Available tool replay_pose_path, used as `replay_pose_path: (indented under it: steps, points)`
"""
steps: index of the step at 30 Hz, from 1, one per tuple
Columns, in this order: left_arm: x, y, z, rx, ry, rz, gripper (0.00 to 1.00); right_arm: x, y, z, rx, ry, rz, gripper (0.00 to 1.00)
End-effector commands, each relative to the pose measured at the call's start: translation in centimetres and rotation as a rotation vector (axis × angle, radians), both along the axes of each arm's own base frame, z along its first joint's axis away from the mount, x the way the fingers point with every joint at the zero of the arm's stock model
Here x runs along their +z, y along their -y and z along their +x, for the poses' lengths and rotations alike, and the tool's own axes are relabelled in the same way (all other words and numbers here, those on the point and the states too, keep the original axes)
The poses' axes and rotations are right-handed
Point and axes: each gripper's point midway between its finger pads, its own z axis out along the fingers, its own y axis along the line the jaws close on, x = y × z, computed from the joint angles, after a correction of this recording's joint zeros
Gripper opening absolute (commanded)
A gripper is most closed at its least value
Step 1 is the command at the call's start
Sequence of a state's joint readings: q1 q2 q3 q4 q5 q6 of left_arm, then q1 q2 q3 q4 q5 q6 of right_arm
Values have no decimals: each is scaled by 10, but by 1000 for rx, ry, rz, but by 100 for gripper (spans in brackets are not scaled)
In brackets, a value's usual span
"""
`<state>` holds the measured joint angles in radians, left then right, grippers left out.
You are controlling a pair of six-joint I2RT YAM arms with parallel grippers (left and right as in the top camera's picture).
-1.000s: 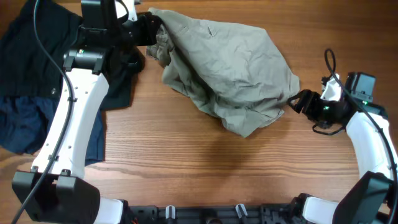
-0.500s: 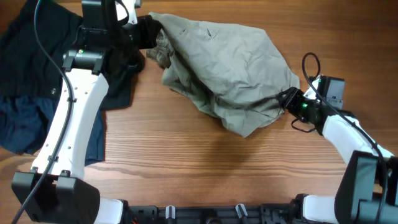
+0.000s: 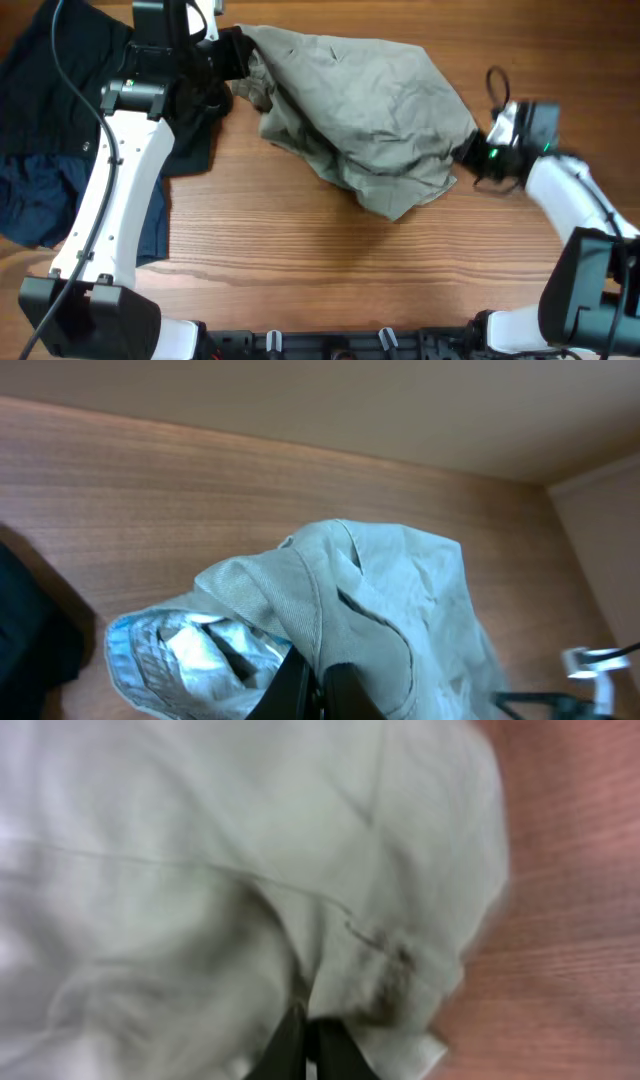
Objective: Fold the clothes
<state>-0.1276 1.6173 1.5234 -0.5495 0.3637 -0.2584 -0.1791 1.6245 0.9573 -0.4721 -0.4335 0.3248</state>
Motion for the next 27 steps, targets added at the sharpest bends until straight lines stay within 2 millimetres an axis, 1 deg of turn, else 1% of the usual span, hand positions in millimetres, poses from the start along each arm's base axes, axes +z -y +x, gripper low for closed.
replay_pose_path:
  steps: [1,2,3,4,6,8,9,10,11,12,13,14,16,17,18,19,20,21,22,23,24,26,27]
  points:
    - [47,-8,-1,35,110,-8,4,113,-5,41,174,228,-61,5]
    - [60,-8,-2,38,139,-10,4,147,-4,42,200,250,-85,4]
    - [75,-11,-3,50,173,-8,4,174,-4,42,207,267,-97,4]
    - [91,-12,-5,54,208,-10,4,195,-4,40,209,282,-105,4]
    - [129,-21,-15,98,297,0,4,240,-5,33,222,328,-130,4]
    - [150,-29,-25,133,350,8,4,256,-5,29,220,338,-136,4]
    - [156,-31,-29,144,366,11,4,258,-4,27,216,336,-141,4]
    - [165,-34,-37,154,384,11,4,255,-3,24,211,313,-139,4]
    - [167,-34,-41,153,386,11,4,247,-4,22,206,278,-125,4]
    - [166,-34,-44,152,376,12,4,228,-5,17,190,207,-93,8]
    - [164,-34,-44,150,367,13,4,214,-9,14,191,167,-68,18]
    - [161,-32,-44,147,357,15,4,200,-14,11,204,132,-39,24]
    - [159,-29,-45,138,350,15,4,170,-30,7,244,89,24,40]
    - [159,-26,-46,131,350,14,4,149,-47,5,286,81,83,61]
    - [158,-24,-46,128,347,14,4,130,-61,3,315,75,129,68]
    - [156,-23,-47,123,338,15,4,105,-74,0,327,57,164,76]
    - [154,-23,-48,122,330,17,4,89,-81,0,327,43,176,78]
    - [152,-23,-48,122,322,18,4,76,-88,0,335,43,184,80]
    - [150,-22,-47,121,314,20,4,61,-99,1,350,46,190,81]
    - [147,-21,-47,118,305,22,4,52,-108,3,362,54,193,81]
    - [145,-20,-48,114,300,22,4,41,-119,6,370,59,192,81]
    - [142,-15,-49,102,289,23,4,20,-136,15,368,46,171,81]
    - [142,-14,-49,99,288,23,4,5,-147,20,364,31,165,81]
